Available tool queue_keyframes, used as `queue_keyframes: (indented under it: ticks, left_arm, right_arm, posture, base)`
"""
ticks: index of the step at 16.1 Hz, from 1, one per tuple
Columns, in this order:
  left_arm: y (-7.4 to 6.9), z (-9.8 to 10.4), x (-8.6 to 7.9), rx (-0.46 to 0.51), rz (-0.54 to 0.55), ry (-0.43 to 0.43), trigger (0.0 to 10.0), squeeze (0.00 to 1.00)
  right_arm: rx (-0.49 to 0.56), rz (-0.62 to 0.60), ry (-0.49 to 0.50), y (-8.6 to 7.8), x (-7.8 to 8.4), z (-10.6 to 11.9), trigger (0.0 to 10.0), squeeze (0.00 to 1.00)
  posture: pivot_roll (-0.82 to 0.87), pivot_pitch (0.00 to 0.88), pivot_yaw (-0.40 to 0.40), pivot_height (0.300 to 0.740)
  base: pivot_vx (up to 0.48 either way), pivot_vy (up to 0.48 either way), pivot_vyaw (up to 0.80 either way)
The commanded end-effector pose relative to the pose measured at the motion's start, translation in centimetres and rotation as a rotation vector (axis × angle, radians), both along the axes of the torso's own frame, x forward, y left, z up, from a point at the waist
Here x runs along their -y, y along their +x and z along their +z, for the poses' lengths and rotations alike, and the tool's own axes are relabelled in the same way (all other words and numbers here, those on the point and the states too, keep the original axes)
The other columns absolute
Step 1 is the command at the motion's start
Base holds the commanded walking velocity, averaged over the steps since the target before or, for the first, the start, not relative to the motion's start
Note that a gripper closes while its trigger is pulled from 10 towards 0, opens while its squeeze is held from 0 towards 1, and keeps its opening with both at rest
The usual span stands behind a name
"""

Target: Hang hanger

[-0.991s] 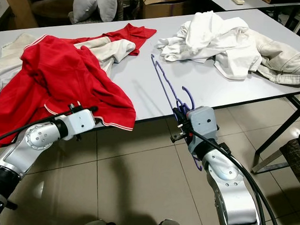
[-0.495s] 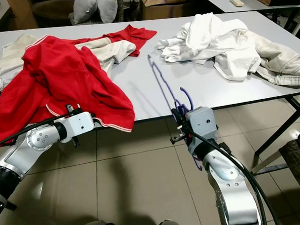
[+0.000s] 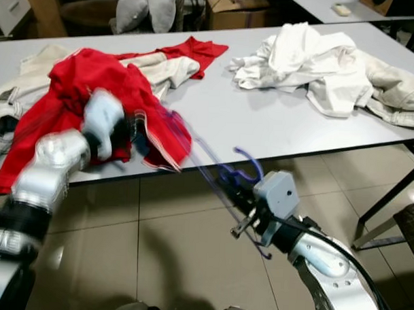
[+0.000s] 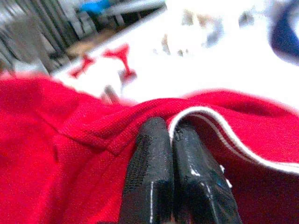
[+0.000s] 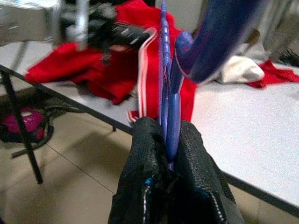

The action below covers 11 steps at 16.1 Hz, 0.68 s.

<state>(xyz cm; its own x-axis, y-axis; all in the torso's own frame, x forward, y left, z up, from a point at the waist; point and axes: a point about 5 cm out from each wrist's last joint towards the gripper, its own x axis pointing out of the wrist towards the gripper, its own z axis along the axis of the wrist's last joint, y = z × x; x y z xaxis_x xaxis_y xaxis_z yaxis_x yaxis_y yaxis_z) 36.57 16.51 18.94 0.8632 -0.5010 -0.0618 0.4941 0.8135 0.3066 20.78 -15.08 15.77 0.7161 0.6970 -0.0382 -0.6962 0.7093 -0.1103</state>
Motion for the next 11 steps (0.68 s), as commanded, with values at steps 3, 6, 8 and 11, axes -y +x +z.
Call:
queue_keyframes:
  ticks: [3, 6, 8, 11]
  left_arm:
    - [0.9, 4.0, 0.2, 0.079, -0.012, -0.003, 0.0, 0.00]
    - [1.1, 6.0, 0.3, 0.137, -0.019, 0.041, 0.0, 0.00]
    - [0.7, 6.6, 0.9, 0.148, -0.066, 0.082, 0.0, 0.00]
    - [0.0, 6.9, 1.2, 0.148, -0.109, 0.125, 0.0, 0.00]
  right_arm:
    - [-0.024, 0.120, 0.011, -1.1, -1.0, 0.2, 10.0, 0.00]
    - [-0.048, 0.138, 0.017, -1.3, -1.3, -0.2, 10.0, 0.00]
    - [-0.071, 0.040, -0.036, 0.0, -1.1, -1.1, 10.0, 0.00]
    - [-0.097, -0.033, -0.048, 1.8, -1.5, -1.9, 10.0, 0.00]
  posture:
    - [-0.17, 0.032, 0.071, 0.740]
    - [-0.17, 0.031, 0.081, 0.740]
    - [-0.17, 0.031, 0.081, 0.740]
    - [-0.16, 0.034, 0.081, 0.740]
  base:
    - [0.000, 0.000, 0.00]
    - [0.000, 0.000, 0.00]
    - [0.000, 0.000, 0.00]
    - [0.000, 0.000, 0.00]
